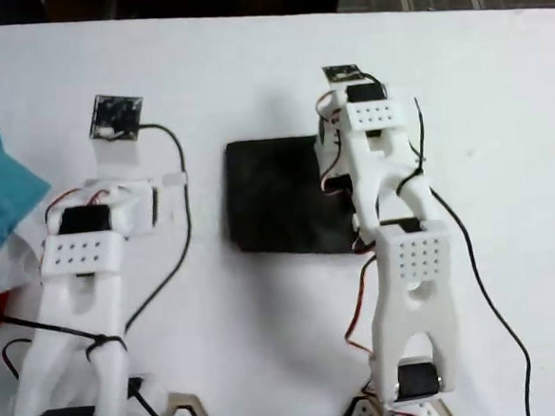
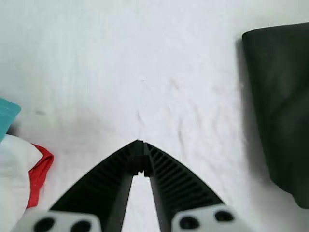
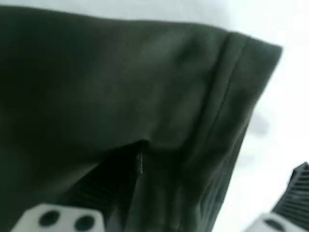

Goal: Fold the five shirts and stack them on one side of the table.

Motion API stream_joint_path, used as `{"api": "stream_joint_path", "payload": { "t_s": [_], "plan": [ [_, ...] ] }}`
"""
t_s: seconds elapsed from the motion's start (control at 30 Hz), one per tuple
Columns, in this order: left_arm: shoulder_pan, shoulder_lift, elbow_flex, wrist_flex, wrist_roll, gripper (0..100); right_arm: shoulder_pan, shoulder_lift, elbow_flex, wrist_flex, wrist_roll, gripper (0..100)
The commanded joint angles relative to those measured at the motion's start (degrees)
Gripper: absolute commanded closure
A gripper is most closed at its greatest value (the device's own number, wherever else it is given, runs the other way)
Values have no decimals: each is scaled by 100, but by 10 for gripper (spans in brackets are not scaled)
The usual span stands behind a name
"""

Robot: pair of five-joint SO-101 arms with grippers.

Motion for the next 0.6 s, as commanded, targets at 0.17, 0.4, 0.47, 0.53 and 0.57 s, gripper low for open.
{"api": "stream_joint_path", "payload": {
  "t_s": [0.17,0.4,0.47,0.53,0.57],
  "plan": [
    [-123,-229,-75,-97,0,973,-215,884,-1363,1174,-18,806],
    [-167,-229,-75,-53,0,973,-127,1402,-1793,1262,-18,951],
    [-290,-229,-75,-53,9,973,-31,1446,-1820,1262,-18,974],
    [-431,-229,-75,-53,9,973,154,1420,-1829,1235,105,980],
    [-501,-229,-75,-53,9,973,277,1402,-1899,1226,299,980]
  ]
}}
